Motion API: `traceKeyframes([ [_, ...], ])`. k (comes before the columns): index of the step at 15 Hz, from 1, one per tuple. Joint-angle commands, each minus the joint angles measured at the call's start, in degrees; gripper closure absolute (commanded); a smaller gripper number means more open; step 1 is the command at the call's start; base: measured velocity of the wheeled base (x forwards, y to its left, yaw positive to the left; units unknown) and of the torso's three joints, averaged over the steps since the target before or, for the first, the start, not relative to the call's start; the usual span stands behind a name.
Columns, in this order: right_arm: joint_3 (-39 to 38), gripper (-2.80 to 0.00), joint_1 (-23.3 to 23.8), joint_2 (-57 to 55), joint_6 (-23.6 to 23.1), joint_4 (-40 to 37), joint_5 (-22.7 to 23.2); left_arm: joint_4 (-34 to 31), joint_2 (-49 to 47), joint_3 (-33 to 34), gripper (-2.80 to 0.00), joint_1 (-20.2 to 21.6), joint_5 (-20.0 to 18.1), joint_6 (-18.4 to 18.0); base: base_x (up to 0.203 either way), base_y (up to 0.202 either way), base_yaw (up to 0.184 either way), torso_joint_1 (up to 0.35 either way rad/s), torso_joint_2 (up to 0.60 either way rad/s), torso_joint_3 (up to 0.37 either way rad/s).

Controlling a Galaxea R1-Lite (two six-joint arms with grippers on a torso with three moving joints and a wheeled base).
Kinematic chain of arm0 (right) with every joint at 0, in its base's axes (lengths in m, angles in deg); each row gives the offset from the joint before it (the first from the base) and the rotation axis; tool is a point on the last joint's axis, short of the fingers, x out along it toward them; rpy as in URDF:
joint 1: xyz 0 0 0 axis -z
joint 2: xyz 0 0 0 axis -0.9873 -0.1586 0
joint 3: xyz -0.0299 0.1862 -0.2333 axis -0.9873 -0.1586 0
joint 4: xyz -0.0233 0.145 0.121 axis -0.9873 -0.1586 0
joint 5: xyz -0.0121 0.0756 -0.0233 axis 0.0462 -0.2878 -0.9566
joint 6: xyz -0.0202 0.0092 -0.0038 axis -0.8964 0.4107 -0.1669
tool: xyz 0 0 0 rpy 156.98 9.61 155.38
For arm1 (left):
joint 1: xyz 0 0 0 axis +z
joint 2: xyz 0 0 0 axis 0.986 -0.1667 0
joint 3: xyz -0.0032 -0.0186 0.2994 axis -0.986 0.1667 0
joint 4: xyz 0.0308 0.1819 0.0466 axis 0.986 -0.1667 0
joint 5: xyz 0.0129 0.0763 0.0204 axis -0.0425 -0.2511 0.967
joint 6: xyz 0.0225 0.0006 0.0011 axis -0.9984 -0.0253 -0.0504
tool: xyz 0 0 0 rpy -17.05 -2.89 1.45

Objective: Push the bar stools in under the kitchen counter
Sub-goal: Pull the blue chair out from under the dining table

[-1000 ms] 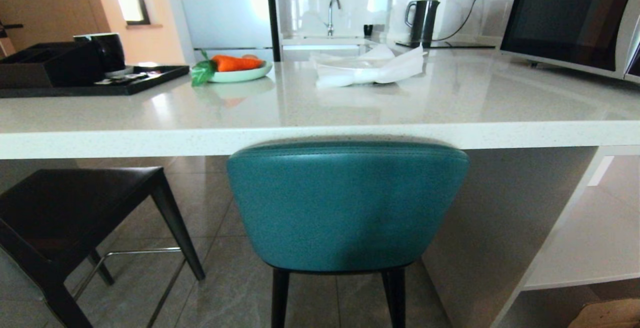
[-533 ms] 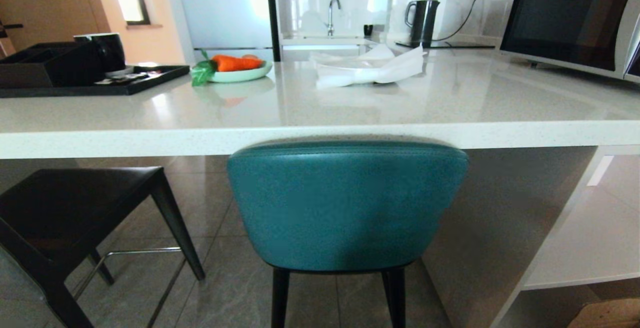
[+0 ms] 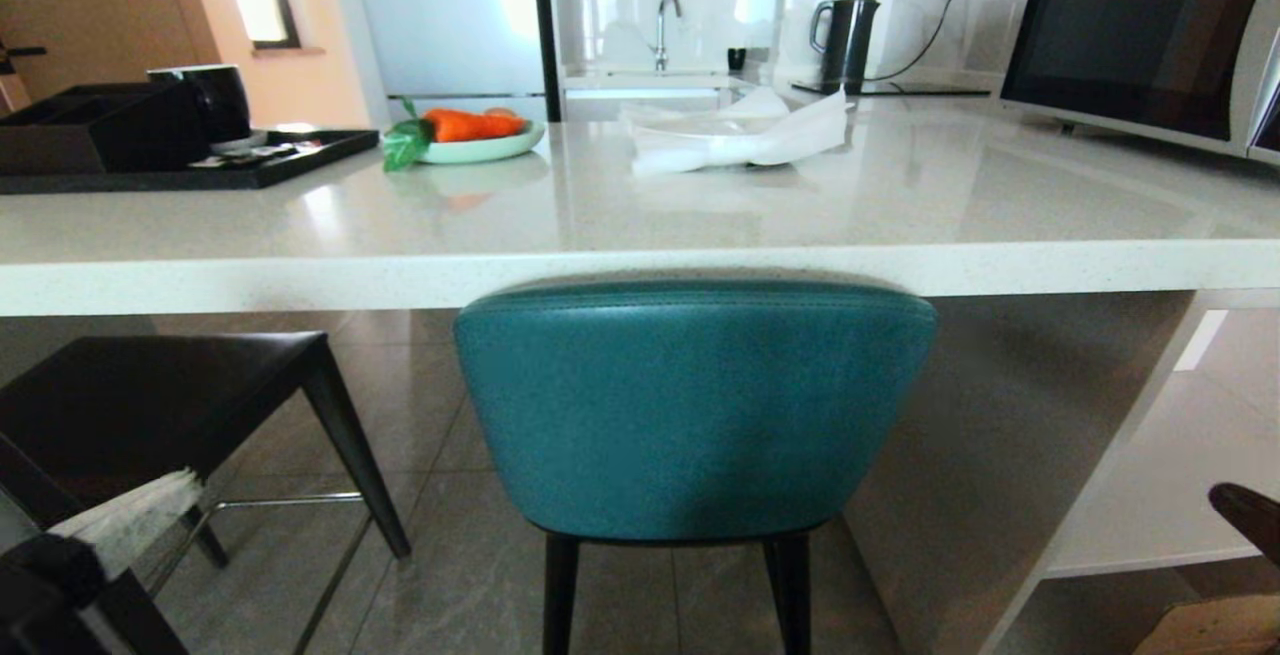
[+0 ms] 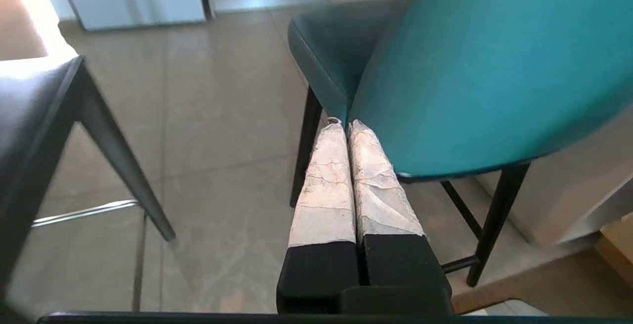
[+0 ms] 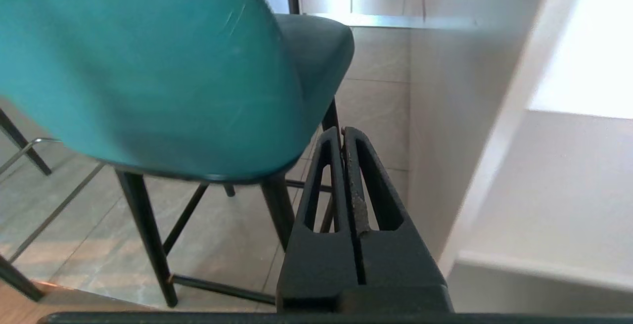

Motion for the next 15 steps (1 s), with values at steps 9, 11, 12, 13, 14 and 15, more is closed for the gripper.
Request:
traceKeyframes([
  [9, -7.21, 0.00, -9.70, -27.02, -0.44, 26.41, -0.10, 26.50, -27.88, 4.56, 0.00, -21.40, 19.28, 3.25, 0.000, 0.000, 0.000, 0.000, 0.00, 0.000],
  [11, -9.27, 0.00, -9.93, -31.90, -0.37, 33.24, -0.46, 36.12, -35.53, 7.16, 0.00, -24.70, 23.86, 4.26, 0.000, 0.000, 0.000, 0.000, 0.00, 0.000],
  [12, -9.09, 0.00, -10.19, -33.19, -0.30, 34.00, -0.60, 41.78, -39.48, 8.39, 0.00, -25.30, 24.92, 4.46, 0.000, 0.000, 0.000, 0.000, 0.00, 0.000],
  [13, -8.78, 0.00, -10.33, -34.62, -0.20, 34.16, -0.63, 47.15, -43.17, 9.77, 0.00, -25.44, 25.59, 4.63, 0.000, 0.000, 0.000, 0.000, 0.00, 0.000],
  [14, -8.29, 0.00, -10.36, -36.01, -0.12, 34.28, -0.64, 51.37, -46.47, 11.05, 0.00, -25.12, 25.99, 4.80, 0.000, 0.000, 0.000, 0.000, 0.00, 0.000],
  [15, -7.36, 0.00, -10.37, -37.54, -0.04, 34.39, -0.65, 53.90, -49.56, 11.92, 0.00, -24.29, 26.21, 4.95, 0.000, 0.000, 0.000, 0.000, 0.00, 0.000],
])
